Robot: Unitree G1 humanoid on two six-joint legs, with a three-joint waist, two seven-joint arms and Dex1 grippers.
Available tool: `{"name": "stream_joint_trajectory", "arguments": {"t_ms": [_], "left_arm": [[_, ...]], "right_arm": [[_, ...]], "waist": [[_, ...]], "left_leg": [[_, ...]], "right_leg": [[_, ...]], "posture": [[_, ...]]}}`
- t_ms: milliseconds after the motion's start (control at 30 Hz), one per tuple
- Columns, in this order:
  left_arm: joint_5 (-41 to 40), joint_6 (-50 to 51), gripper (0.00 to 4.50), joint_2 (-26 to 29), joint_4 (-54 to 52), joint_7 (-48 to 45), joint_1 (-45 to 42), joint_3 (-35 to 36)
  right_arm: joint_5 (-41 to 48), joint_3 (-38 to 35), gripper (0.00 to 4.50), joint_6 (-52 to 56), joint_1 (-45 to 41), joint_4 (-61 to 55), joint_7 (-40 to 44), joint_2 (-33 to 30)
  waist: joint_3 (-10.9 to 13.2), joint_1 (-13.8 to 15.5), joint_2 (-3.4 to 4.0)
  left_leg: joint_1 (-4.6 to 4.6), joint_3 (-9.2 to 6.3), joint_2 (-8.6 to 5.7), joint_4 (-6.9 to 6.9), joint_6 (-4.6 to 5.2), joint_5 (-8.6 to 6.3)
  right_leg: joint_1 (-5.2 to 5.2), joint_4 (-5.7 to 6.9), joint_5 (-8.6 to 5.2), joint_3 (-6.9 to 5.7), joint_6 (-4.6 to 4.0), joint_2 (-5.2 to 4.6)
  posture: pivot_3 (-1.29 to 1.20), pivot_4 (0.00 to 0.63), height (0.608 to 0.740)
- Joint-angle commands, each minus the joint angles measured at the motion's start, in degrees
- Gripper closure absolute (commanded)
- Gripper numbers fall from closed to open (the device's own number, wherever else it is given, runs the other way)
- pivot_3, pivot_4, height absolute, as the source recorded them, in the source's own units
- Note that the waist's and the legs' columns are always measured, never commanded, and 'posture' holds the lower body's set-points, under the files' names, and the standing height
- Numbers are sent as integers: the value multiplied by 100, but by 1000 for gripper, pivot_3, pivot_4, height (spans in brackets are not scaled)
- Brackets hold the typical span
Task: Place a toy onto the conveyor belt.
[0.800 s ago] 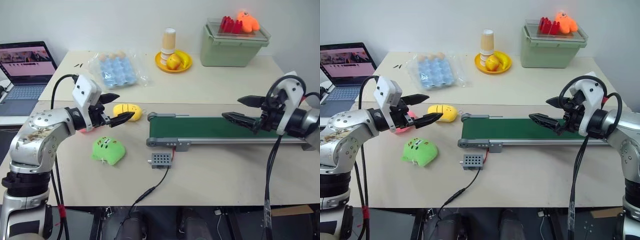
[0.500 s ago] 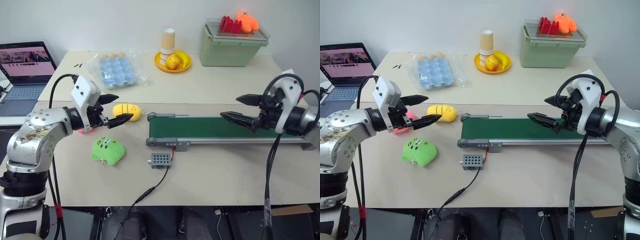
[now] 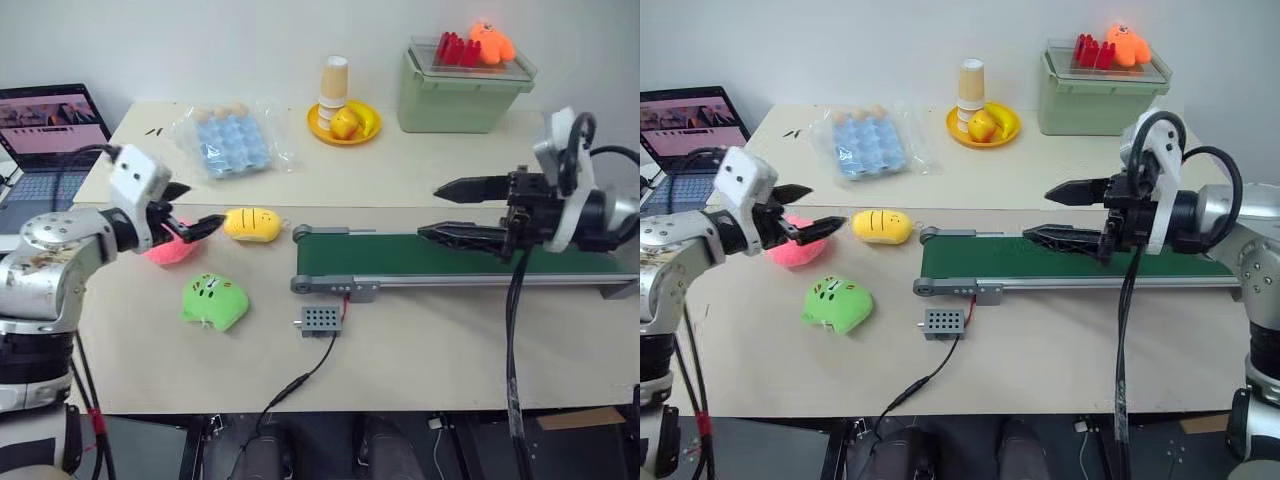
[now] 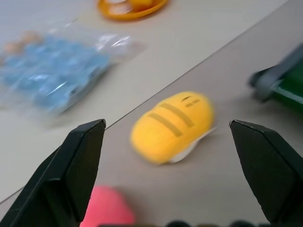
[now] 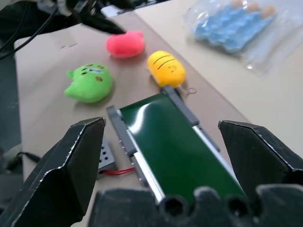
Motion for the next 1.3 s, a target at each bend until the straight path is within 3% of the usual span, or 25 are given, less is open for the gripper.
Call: {"name": "stream_joint_trajectory", "arguments": {"t_ms": [33,400,633,867,967,1200,1300], "left_arm": [[141,253,14,148,16,407,-38,412],[293,912,14,-23,530,850,-20,264],[546,417,14,-749,1971,1049,-717,-47],[877,60,14,-1018,3245,1095,-1312,-293],[913,70,663,-1072,3562,1063,-1450,-293],[884,146,3273,-1174,3839,1220,-1621,-152],[726,387,3273,-1227,3713,1369,-1762,107]], "right_arm": [[-97,189,0,-87,-341,135,98,4],[-270,174,0,-201,-337,161,111,-115],[-293,-21,0,-277,-189,79,35,-186],[-317,-256,0,-253,25,-125,-137,-363],[-299,-363,0,-218,105,-221,-251,-402],[-243,-461,0,-197,152,-275,-332,-488],[-268,-459,0,-231,165,-244,-306,-522]], "waist": [[0,2,0],[0,25,-1],[-3,32,-7],[-4,28,-9],[-5,25,-10],[-5,27,-10],[-6,33,-11]], "left_leg": [[-3,0,0,1,1,-1],[-9,12,-3,8,1,-1],[-20,32,-4,23,1,-1],[-22,34,-6,25,1,-1],[-20,35,-5,28,1,-1],[-18,34,-4,28,1,-1],[-18,33,-5,28,1,-1]], "right_leg": [[-2,-1,0,0,0,-1],[-1,2,0,-11,0,-7],[0,4,1,-20,0,-7],[1,4,1,-26,0,-7],[2,6,2,-24,-1,-7],[2,8,2,-22,-1,-8],[3,8,2,-23,-1,-10]], "posture": [[0,150,734],[0,150,734],[0,150,734],[0,150,734],[0,150,734],[0,150,734],[0,150,734]]}}
